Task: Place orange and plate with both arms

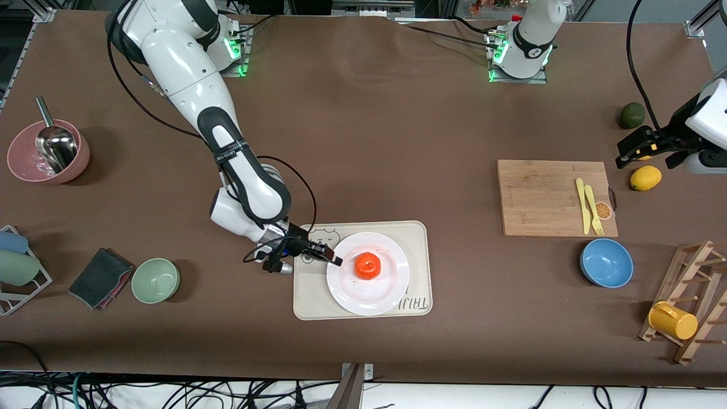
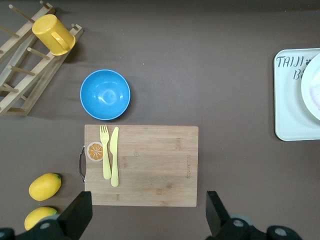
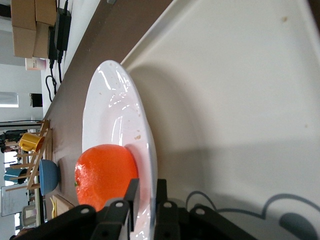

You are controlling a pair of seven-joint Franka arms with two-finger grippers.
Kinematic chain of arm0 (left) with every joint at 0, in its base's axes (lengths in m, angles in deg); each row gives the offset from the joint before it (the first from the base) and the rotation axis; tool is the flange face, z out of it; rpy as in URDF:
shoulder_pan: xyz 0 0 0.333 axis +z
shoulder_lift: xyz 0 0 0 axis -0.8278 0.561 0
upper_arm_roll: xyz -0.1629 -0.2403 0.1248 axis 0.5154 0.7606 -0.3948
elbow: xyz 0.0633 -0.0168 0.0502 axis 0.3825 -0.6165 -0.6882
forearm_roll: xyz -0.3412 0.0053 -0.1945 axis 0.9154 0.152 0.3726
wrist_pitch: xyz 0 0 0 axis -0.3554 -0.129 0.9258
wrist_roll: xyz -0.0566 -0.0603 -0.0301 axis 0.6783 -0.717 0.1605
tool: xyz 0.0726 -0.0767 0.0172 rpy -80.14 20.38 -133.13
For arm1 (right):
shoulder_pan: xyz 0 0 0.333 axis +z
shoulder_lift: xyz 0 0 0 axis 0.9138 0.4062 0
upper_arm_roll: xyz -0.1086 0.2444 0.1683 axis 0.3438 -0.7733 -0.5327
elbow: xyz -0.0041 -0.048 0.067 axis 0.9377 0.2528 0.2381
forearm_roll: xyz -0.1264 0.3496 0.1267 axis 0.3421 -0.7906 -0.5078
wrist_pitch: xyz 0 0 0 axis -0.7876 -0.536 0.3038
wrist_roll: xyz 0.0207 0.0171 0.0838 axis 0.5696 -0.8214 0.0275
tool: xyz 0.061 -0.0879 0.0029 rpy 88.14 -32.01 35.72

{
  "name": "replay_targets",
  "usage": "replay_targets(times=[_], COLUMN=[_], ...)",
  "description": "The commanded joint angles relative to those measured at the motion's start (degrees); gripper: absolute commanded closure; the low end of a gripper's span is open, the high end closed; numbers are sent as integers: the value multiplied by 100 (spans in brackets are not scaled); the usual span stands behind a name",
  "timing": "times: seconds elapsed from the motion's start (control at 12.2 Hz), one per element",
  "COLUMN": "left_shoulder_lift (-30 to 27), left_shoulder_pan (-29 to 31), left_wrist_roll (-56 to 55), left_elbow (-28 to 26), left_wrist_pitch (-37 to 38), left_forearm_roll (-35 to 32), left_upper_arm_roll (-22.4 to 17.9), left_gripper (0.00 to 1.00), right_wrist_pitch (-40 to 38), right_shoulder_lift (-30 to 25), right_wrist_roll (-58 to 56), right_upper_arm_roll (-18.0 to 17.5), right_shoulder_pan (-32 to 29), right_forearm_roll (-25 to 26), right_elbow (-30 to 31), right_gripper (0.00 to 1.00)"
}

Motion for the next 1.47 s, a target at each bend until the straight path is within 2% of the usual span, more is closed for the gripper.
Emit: replay_targets(times=[0.0,0.16,0.33,0.49,0.74,0.9,1.06,1.23,1.39], left_shoulder_lift=[70,70,70,70,70,70,70,70,70], left_shoulder_pan=[-6,-6,-6,-14,-23,-32,-32,-32,-32], left_wrist_roll=[85,85,85,85,85,85,85,85,85], left_elbow=[152,152,161,152,161,161,152,152,152], left_wrist_pitch=[40,-30,-39,-39,-39,-39,-39,-39,-39], left_forearm_roll=[52,61,61,52,52,43,43,43,43], left_upper_arm_roll=[1,1,1,10,1,1,1,10,10], left_gripper=[0,0,0,0,0,0,0,0,0], right_wrist_pitch=[13,-48,-118,-328,-1048,-1714,-2374,-3207,-4008], right_shoulder_lift=[-103,-341,-726,-1366,-2684,-3441,-4153,-4462,-4674], right_wrist_roll=[89,89,98,54,2,-165,-174,-183,-113], right_upper_arm_roll=[176,185,246,325,781,984,1116,1300,1537], right_shoulder_pan=[79,71,79,36,-43,-367,-885,-1473,-1670], right_forearm_roll=[294,514,523,750,1112,1496,2329,3584,4771], right_elbow=[-3,182,444,1145,2603,3334,3845,3804,3515], right_gripper=[0,0,0,0,0,0,0,0,0])
